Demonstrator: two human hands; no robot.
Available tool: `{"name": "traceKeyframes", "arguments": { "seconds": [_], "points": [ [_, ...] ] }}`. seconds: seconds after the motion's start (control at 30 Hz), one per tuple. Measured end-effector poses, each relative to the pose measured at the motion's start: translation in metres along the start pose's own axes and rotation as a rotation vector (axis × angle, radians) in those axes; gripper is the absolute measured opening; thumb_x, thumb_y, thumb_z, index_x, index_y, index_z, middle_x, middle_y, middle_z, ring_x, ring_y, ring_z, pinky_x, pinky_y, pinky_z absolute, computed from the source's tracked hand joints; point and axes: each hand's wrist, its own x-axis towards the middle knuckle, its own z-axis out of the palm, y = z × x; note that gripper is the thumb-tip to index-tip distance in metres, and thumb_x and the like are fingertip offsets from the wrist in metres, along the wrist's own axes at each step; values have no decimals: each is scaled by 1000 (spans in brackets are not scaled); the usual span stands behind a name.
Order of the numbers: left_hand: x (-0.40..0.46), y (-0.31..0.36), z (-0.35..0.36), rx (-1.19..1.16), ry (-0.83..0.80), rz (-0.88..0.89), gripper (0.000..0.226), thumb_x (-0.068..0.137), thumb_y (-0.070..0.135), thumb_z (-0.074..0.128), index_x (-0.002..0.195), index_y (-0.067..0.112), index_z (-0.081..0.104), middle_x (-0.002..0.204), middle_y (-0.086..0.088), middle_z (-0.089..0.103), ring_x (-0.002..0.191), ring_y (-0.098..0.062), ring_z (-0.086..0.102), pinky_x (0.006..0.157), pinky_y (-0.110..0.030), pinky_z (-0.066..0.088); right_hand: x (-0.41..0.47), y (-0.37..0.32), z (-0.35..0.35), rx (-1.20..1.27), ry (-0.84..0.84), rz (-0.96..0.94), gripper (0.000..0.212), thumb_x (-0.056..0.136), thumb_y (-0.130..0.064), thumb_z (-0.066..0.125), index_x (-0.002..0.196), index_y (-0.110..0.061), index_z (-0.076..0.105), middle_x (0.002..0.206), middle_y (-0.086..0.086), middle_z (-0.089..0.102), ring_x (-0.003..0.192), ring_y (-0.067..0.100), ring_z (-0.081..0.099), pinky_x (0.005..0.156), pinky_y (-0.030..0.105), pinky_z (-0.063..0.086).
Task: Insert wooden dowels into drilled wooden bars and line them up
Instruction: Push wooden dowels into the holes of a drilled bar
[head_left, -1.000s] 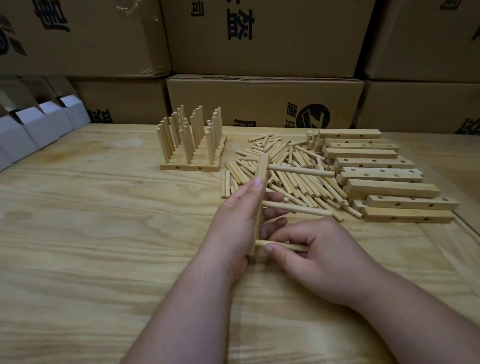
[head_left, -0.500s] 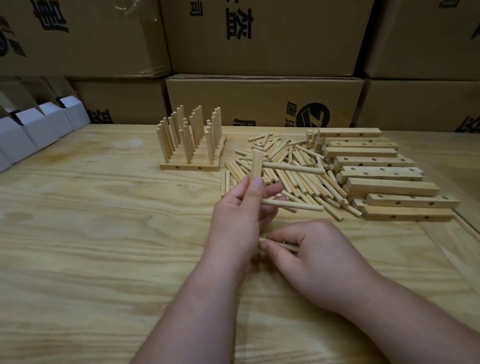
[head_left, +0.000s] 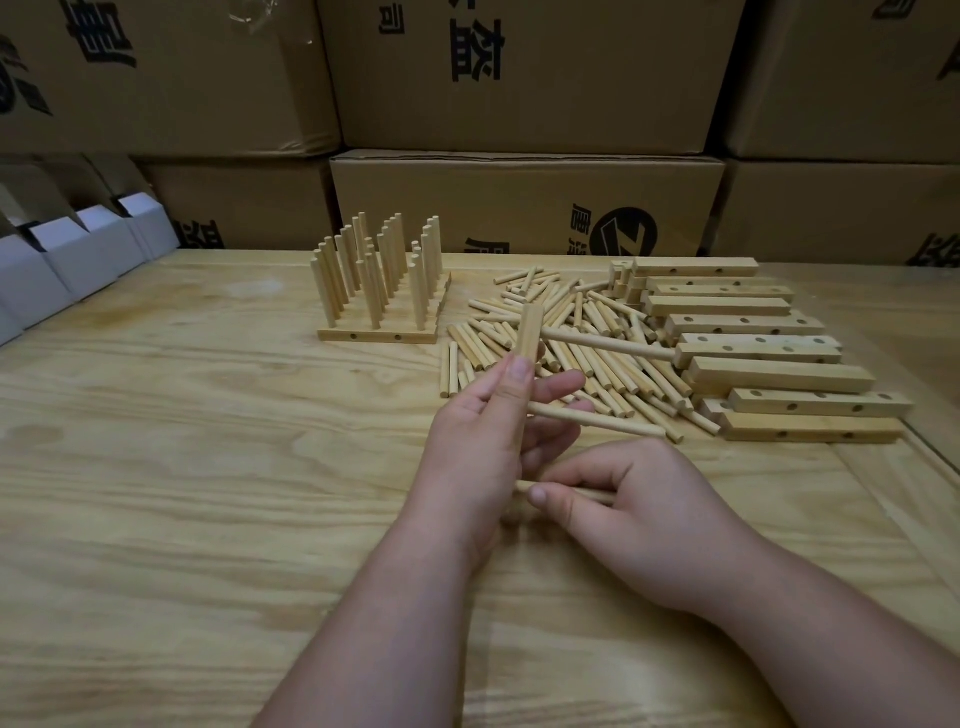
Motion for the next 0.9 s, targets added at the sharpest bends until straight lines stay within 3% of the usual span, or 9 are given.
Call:
{"name": "traceKeyframes", "arguments": {
  "seconds": [0.17, 0.33, 0.47, 0.57, 0.73, 0.83, 0.9],
  "points": [
    [-1, 2, 2, -75, 8, -7, 41, 94, 44, 59, 124, 17, 62, 113, -13, 76, 100, -30, 75, 80, -39, 62, 2, 0, 0, 40, 2, 24, 9, 89, -31, 74, 83, -31, 80, 78, -20, 74, 79, -3, 68, 75, 26, 53],
    [-2, 4, 1, -120, -14, 3, 42, 90, 45, 62, 122, 18, 65, 115, -14, 75, 102, -31, 74, 84, -43, 62, 2, -5, -1, 102, -32, 65, 12, 90, -31, 72, 82, -32, 80, 64, -18, 69, 60, -6, 57, 58, 13, 43],
    [-3, 5, 0, -136, -30, 10, 41, 87, 47, 66, 118, 21, 70, 116, -15, 75, 106, -33, 73, 88, -48, 60, 4, -10, -2, 215, -67, 199, 10, 89, -40, 73, 83, -36, 79, 69, 2, 73, 60, 0, 56, 59, 22, 46],
    [-3, 4, 0, -121, -30, 15, 38, 90, 47, 64, 118, 22, 71, 115, -14, 75, 105, -33, 73, 89, -48, 60, 4, -14, -3, 330, -80, 298, 13, 88, -36, 73, 80, -28, 80, 46, -11, 59, 44, -5, 48, 45, 11, 36],
    [-1, 3, 1, -6, 0, 0, 41, 91, 45, 60, 123, 19, 65, 110, -10, 77, 104, -27, 74, 87, -42, 62, 2, -17, 6, 79, -29, 209, 22, 90, -38, 69, 78, -22, 77, 61, 8, 64, 55, 6, 46, 55, 34, 42],
    [-1, 2, 1, 13, 2, -3, 39, 92, 44, 60, 120, 18, 66, 110, -10, 77, 105, -23, 74, 84, -42, 62, 2, -19, 7, 26, -11, 187, 25, 91, -37, 68, 74, -20, 75, 51, -2, 53, 50, 6, 41, 51, 33, 36],
    [-2, 1, 2, 12, 2, 2, 40, 92, 45, 60, 121, 19, 66, 110, -10, 77, 107, -22, 74, 82, -42, 63, 2, -20, 5, 37, -18, 188, 25, 91, -34, 69, 71, -22, 77, 50, -14, 55, 48, 0, 43, 50, 23, 35]
  ]
}}
